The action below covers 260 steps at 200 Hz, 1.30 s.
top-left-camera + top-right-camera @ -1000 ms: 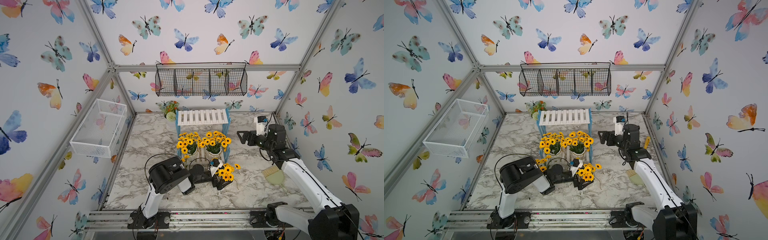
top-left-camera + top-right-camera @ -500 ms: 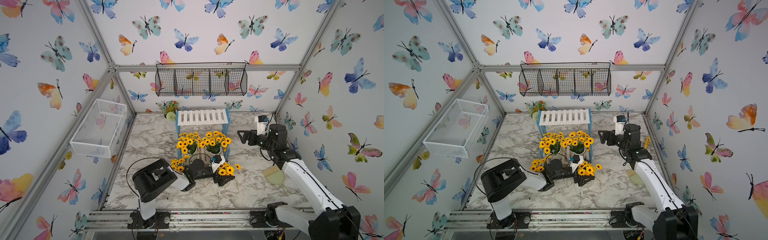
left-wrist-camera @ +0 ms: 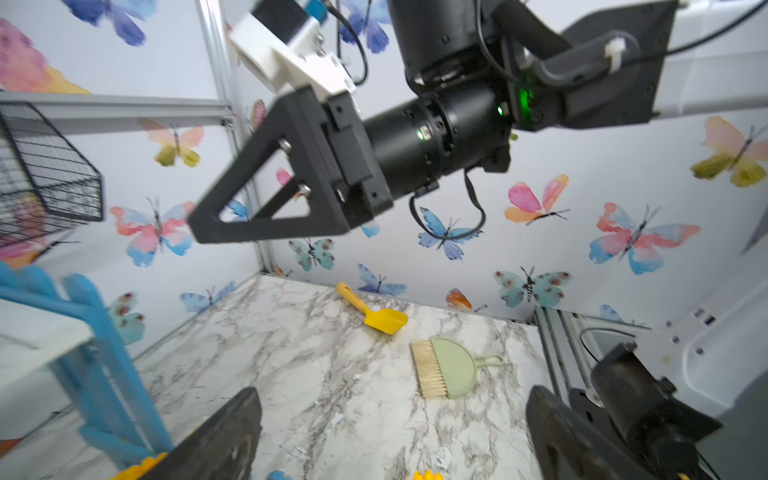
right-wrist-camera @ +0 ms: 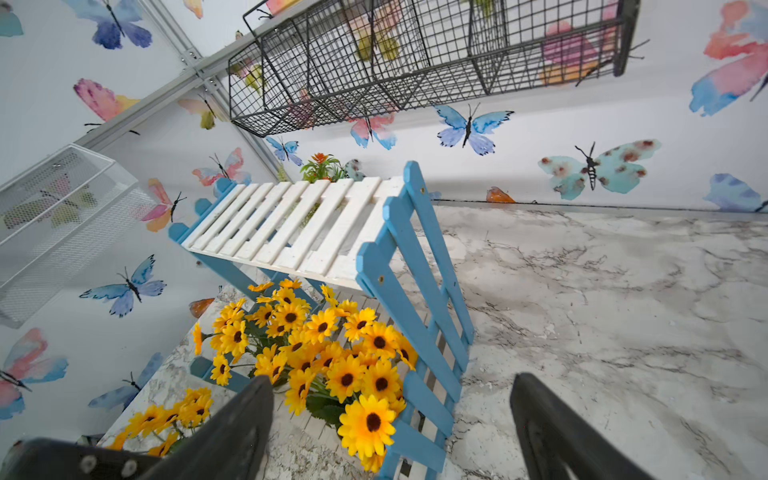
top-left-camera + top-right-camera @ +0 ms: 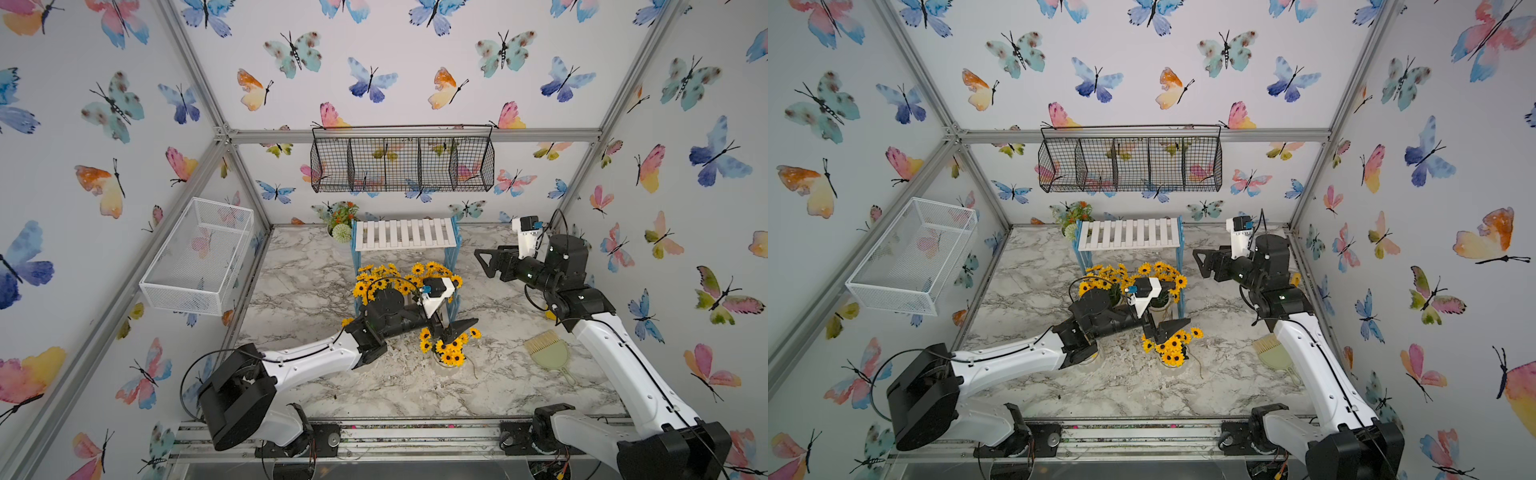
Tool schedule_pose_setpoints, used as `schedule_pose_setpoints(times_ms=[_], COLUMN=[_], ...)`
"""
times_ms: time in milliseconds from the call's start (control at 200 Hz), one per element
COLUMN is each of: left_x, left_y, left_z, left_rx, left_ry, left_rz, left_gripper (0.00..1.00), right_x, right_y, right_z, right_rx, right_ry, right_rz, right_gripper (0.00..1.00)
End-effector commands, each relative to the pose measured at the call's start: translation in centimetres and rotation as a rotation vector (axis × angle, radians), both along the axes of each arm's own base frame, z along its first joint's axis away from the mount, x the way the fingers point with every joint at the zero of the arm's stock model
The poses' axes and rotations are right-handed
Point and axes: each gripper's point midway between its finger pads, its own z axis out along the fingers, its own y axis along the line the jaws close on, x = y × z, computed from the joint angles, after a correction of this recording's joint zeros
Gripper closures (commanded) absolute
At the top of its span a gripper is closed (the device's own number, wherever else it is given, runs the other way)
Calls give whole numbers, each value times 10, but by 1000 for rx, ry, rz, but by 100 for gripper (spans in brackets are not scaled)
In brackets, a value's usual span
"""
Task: Take the sunflower pots off the shelves
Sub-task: Place the sunflower pot at the center of the board, then pick up the sunflower pot from the shelf.
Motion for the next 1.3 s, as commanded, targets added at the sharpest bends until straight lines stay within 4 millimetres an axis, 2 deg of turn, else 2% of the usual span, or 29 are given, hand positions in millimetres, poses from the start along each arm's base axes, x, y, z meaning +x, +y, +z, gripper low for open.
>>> schedule_pose_setpoints(times_ms=[0, 140, 240, 320, 455, 505, 596, 671, 796, 916, 1051, 1296], left_x=[28, 65, 88, 93, 113, 120, 132, 134, 134, 138, 145, 157], left_y=[34, 88, 136, 167, 203, 213, 242, 266, 303, 320, 326, 344], left_z=[14, 50, 70, 83, 88, 88, 88, 94, 101, 98, 93, 87], left_rx=[61, 21, -72, -140, -71, -33, -11, -53, -134, -153, -152, -160], left_ry=[35, 129, 225, 232, 253, 251, 279, 300, 315, 340, 356, 390], left_rz=[179, 354, 419, 404, 560, 634, 776, 808, 859, 883, 902, 924], left_gripper=[2, 2, 2, 2, 2, 1, 2, 2, 3, 3, 3, 3], right_x=[-7, -13, -22, -31, -52, -63, -86, -103, -123, -132, -124, -110], right_y=[9, 27, 55, 82, 124, 140, 168, 182, 195, 202, 205, 221], right_z=[-5, 0, -2, -6, -12, -18, -34, -46, -54, -78, -103, -126], right_rx=[-3, -36, -102, -150, -183, -222, -308, -377, -439, -553, -622, -665], right_ry=[73, 96, 107, 127, 158, 160, 161, 165, 158, 179, 188, 191], right_rz=[68, 111, 148, 193, 297, 341, 448, 525, 634, 680, 676, 684], right_gripper=[12, 15, 15, 16, 20, 20, 20, 21, 23, 24, 24, 26])
